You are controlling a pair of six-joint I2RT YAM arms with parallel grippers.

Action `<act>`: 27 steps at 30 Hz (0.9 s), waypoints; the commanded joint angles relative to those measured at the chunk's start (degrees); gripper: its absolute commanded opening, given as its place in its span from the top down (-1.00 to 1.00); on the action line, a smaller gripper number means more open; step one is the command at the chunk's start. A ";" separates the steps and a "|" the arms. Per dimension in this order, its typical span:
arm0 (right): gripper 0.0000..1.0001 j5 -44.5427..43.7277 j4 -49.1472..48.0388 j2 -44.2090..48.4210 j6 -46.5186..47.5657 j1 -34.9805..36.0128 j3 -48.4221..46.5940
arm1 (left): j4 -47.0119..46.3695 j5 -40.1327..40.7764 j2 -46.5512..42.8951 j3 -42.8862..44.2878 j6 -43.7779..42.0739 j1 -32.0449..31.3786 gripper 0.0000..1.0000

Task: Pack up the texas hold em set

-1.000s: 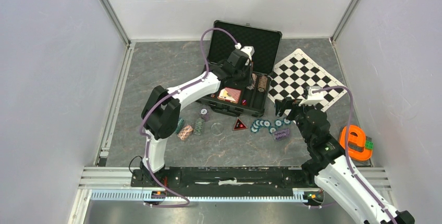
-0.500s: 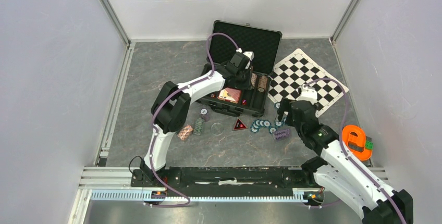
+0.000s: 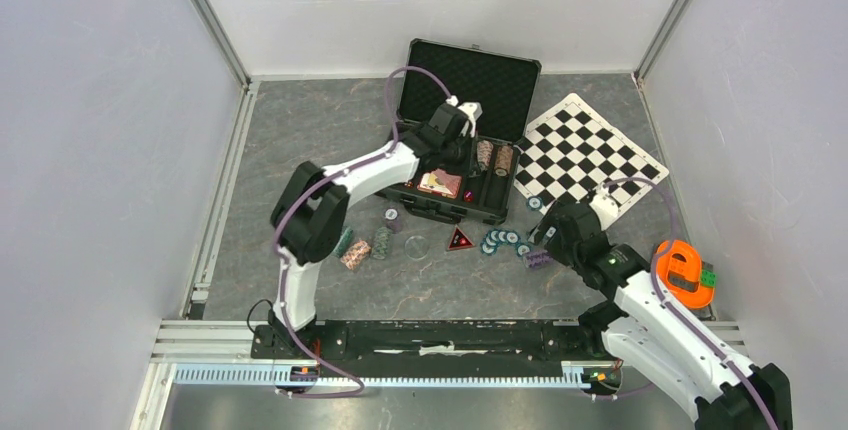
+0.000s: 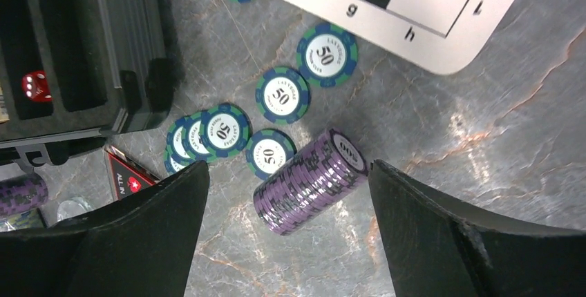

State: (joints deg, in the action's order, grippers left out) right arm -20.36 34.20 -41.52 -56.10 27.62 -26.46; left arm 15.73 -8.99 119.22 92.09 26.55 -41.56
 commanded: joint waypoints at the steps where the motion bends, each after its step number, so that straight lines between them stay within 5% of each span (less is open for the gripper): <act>1: -0.80 3.78 -1.19 -1.76 -6.86 -0.02 1.73 | -6.81 -2.91 -14.84 -8.33 -2.86 -0.25 0.65; 13: -0.70 1.62 -2.03 -1.36 -14.40 -0.02 6.43 | -6.32 1.38 -47.88 -35.67 -5.10 -0.36 -0.11; 22: -0.59 0.13 -4.53 -4.56 -15.63 -0.02 7.57 | -3.87 2.86 -61.53 -45.34 -2.93 -0.36 -0.25; 27: -0.32 0.63 -4.69 -4.98 -16.32 0.03 8.26 | -4.07 7.21 -64.59 -48.19 -3.17 -0.33 -0.30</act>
State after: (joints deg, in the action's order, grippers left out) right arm -18.68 30.35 -46.35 -70.67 27.64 -19.35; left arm 12.32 -5.54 56.66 45.04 23.75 -41.76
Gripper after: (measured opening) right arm 0.689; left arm 0.645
